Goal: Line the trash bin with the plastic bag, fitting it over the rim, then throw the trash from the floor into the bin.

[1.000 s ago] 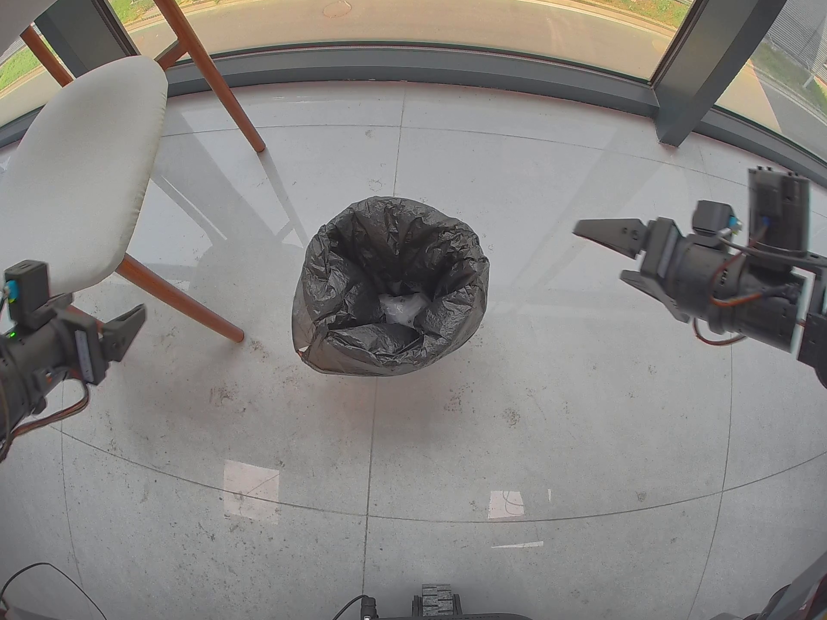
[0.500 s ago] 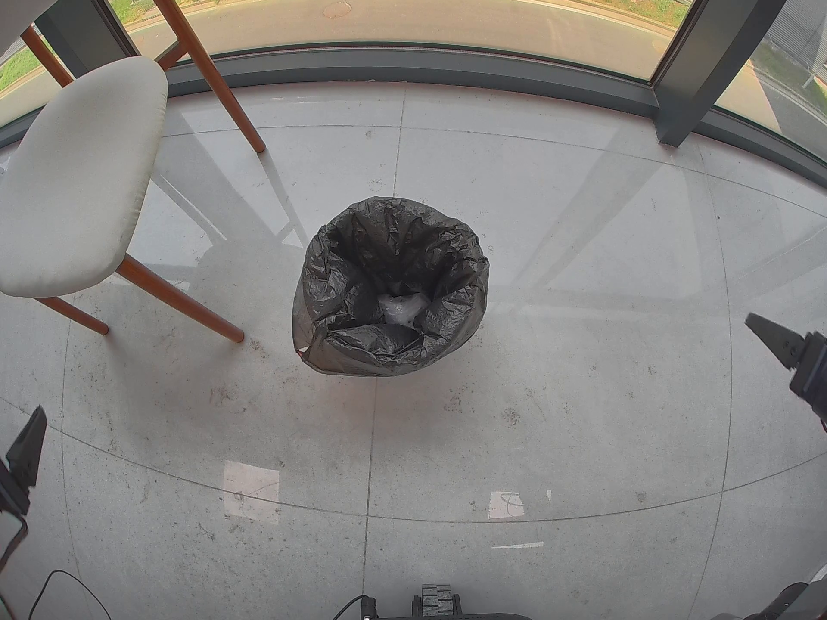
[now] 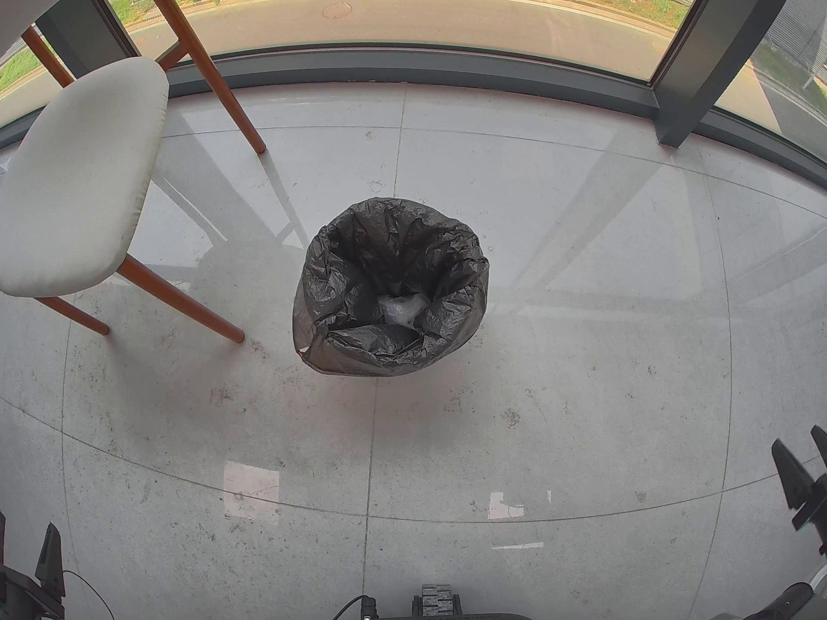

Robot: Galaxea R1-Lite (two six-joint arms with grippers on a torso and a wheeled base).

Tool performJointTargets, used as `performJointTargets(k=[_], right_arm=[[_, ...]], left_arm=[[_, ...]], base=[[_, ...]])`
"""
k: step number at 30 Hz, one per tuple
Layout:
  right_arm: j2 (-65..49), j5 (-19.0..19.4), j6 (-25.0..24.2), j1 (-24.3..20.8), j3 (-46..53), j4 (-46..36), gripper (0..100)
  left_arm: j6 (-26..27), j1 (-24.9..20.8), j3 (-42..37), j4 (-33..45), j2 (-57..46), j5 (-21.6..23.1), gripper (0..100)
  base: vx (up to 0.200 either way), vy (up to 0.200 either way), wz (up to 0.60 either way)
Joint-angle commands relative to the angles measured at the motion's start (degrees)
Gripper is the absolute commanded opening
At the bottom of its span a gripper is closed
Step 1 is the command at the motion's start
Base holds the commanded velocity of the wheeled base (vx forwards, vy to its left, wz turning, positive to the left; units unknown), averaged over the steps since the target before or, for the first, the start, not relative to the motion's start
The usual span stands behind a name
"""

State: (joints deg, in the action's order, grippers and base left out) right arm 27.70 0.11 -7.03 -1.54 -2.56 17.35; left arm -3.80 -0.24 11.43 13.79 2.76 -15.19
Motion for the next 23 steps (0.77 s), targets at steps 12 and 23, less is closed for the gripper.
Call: performJointTargets(k=[12, 23], right_arm=[[-27.43, 0.77, 7.21, 1.27, 2.12, -18.49, 100], [-27.43, 0.33, 6.86, 1.36, 2.21, -18.31, 100]], left_arm=[[6.00, 0.60, -11.26, -13.17, -1.79, 18.44, 100], [4.77, 0.60, -11.35, -13.61, -1.96, 16.24, 100]], base=[[0.000, 0.000, 0.00], [0.000, 0.000, 0.00]])
